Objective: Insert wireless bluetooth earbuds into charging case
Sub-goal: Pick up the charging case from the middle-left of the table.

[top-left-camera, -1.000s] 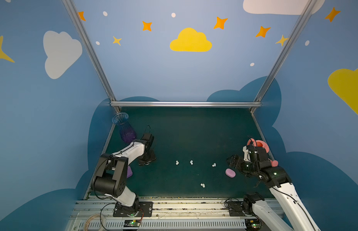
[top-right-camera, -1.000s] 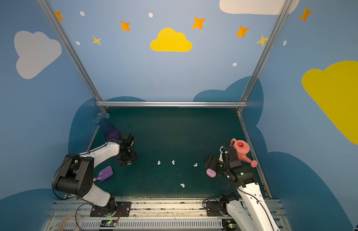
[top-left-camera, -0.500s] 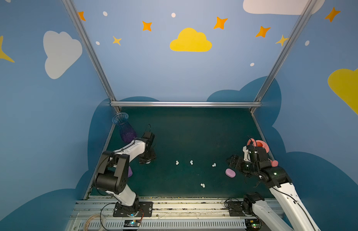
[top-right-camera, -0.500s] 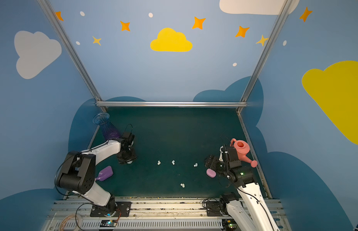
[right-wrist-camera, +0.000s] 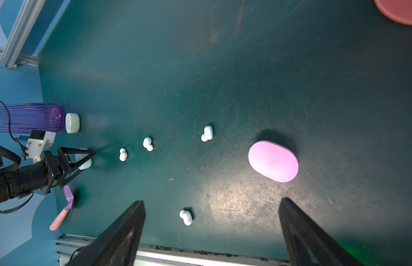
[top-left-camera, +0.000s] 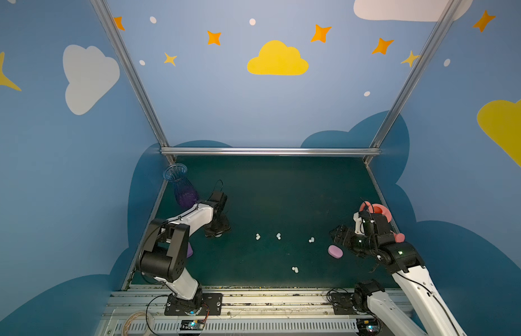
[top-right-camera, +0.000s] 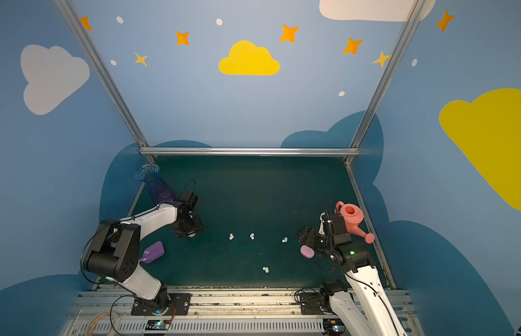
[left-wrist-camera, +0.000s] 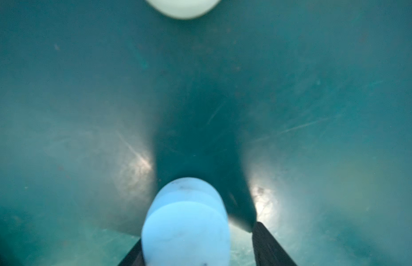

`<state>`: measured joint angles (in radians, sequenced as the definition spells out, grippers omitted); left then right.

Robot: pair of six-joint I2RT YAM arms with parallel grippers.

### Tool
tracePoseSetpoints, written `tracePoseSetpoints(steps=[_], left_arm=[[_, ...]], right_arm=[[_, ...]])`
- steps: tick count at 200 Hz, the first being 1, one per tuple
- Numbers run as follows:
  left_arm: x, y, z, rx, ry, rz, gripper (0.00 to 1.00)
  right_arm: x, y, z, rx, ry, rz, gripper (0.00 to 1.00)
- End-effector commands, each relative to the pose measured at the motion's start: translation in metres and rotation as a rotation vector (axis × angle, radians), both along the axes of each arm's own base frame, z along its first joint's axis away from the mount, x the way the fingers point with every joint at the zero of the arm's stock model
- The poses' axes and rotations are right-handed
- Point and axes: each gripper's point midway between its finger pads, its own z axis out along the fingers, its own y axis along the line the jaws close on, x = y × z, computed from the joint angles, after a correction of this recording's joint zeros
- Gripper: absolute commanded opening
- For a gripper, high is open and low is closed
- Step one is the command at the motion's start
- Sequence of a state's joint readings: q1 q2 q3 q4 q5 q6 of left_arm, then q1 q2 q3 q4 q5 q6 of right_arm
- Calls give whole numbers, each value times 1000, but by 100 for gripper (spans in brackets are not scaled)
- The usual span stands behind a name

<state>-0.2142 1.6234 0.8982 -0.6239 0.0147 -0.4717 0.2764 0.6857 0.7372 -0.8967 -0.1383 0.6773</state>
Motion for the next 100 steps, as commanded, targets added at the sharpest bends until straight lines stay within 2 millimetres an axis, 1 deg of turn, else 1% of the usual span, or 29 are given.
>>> tracePoseSetpoints(steps=[1, 33, 62, 82, 100], left_arm=[[-2, 3, -1, 19, 6, -7, 66], [0, 4, 0, 25, -4, -4, 64], [0, 8, 1, 43, -13, 9, 57], [2, 10, 3, 51, -28, 16, 56], [4, 9, 1, 49, -28, 13, 55]], right_arm=[[0, -3, 6, -5, -5, -17, 89], [-2, -5, 6, -10, -5, -26, 89], [-3, -6, 5, -10, -1, -29, 89], [-2, -6, 6, -8, -3, -31, 89], [-2, -5, 5, -4, -3, -31, 89]])
